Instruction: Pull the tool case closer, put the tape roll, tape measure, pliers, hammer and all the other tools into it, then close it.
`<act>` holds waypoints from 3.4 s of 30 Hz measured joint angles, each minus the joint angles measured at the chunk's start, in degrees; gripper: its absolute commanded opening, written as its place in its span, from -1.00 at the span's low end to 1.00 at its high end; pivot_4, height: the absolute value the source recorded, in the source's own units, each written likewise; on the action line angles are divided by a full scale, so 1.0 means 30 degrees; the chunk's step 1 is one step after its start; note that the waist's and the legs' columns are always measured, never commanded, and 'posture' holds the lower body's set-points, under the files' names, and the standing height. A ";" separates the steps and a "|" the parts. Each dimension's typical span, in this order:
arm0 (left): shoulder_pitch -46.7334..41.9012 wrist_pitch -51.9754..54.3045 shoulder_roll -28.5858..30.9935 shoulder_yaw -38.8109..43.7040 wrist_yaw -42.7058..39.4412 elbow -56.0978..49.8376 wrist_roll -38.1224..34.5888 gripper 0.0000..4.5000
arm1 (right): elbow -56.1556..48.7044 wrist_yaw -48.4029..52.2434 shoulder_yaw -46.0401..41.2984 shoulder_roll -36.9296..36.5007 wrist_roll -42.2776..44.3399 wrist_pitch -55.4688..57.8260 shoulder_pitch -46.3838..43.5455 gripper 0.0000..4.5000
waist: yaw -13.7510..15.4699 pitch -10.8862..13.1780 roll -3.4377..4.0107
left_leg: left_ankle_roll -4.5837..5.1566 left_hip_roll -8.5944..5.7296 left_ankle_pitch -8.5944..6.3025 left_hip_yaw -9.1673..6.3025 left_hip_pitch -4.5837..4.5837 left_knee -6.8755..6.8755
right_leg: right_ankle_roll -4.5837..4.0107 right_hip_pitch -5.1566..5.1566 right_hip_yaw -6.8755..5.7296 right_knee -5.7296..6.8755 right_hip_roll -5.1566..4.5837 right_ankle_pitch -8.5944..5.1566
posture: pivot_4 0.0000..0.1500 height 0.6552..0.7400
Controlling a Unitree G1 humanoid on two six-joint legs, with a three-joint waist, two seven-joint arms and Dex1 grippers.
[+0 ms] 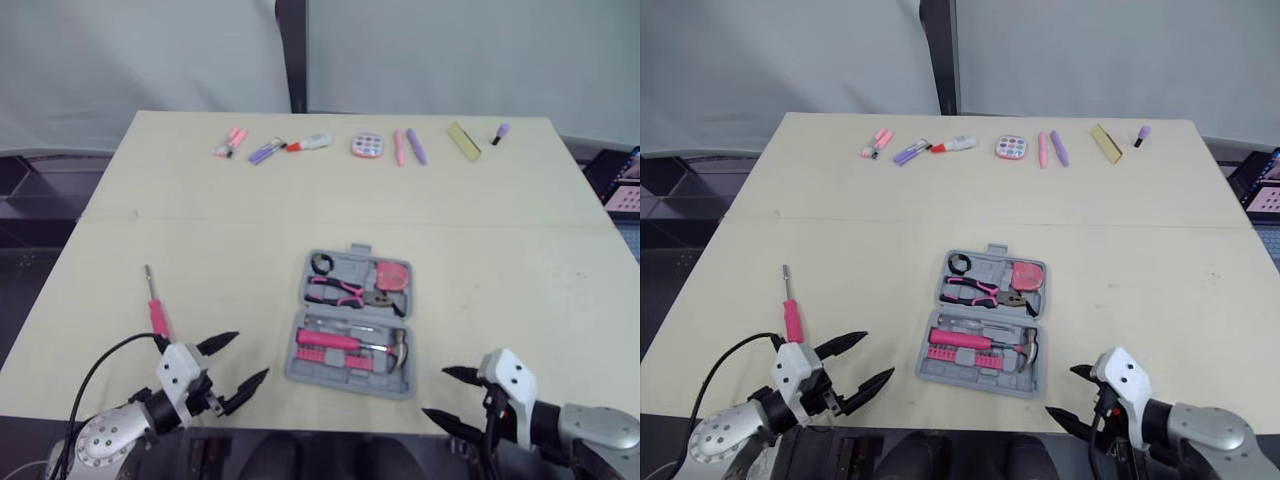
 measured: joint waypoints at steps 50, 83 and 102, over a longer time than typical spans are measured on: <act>-0.8278 1.9549 -0.4491 0.8135 1.8879 -0.3545 -0.3605 1.00 | 0.0930 0.2868 -0.1526 -0.1277 0.2686 -0.2778 -0.3020 0.99 | 0.0024 -0.0035 -0.0069 | 0.0005 -0.0003 -0.0003 0.0023 0.0007 0.0036 | 0.0001 -0.0030 0.0013 0.0127 0.0025 0.0000 | 1.00 0.37; -1.1843 2.0493 -0.3748 0.7217 1.7158 0.2432 -0.1089 1.00 | 0.0530 0.2904 -0.1561 -0.0744 0.2931 -0.3695 -0.2442 0.99 | 0.0040 -0.0055 -0.0106 | 0.0004 -0.0015 -0.0002 0.0012 0.0014 0.0045 | 0.0003 -0.0045 0.0002 0.0184 0.0015 0.0002 | 1.00 0.37; -1.2647 1.9547 -0.4000 0.6771 1.7040 0.3652 0.0245 -0.26 | 0.0490 0.2552 -0.1756 -0.0566 0.2808 -0.4204 -0.1499 1.00 | 0.0057 -0.0062 -0.0110 | 0.0004 -0.0019 -0.0002 0.0011 0.0028 0.0048 | 0.0004 -0.0047 0.0000 0.0209 0.0010 0.0002 | 1.00 0.37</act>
